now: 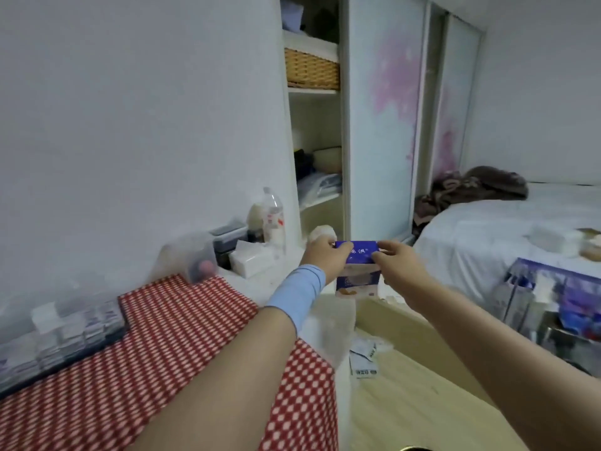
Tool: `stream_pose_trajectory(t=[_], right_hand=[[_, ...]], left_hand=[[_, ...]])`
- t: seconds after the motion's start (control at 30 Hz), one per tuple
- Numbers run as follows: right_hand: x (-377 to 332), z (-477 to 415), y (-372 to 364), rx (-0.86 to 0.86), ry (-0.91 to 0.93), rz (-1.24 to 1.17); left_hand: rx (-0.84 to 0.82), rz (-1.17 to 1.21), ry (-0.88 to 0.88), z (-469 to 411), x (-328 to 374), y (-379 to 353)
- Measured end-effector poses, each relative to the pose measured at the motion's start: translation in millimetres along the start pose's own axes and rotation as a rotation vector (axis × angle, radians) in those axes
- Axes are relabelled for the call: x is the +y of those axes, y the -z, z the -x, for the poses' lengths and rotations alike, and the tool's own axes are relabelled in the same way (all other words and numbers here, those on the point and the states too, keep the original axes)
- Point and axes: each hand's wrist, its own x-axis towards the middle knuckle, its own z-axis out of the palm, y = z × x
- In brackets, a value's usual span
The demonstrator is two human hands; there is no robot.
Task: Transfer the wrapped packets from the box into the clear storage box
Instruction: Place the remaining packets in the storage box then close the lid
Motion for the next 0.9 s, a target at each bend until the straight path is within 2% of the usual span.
stream_pose_trajectory(t=[0.2,0.43,0.57,0.7,0.83,0.9], right_hand=[[116,5,70,0.089,-0.190,0.153],[265,41,73,0.032,-0.516,0.202],[340,70,55,-0.046,-0.690,0.192],[405,86,39,-0.124,-0.762,0.194],[436,94,35,-0.155,-0.834,0.235],[441,96,35,-0.166,-0.846,0.272]], left_hand=[[-0.263,-0.153,0.025,-8,-29,-141],[-0.536,-0.380,0.177,23,-140,-259],[-0.663,-0.419,0.279,47,-209,-304],[-0.819,-0.465,0.348,62,-256,-332],[-0.976,-0.559,0.417,68,-288,-348],[-0.983,-0.627,0.396,68,-293,-344]])
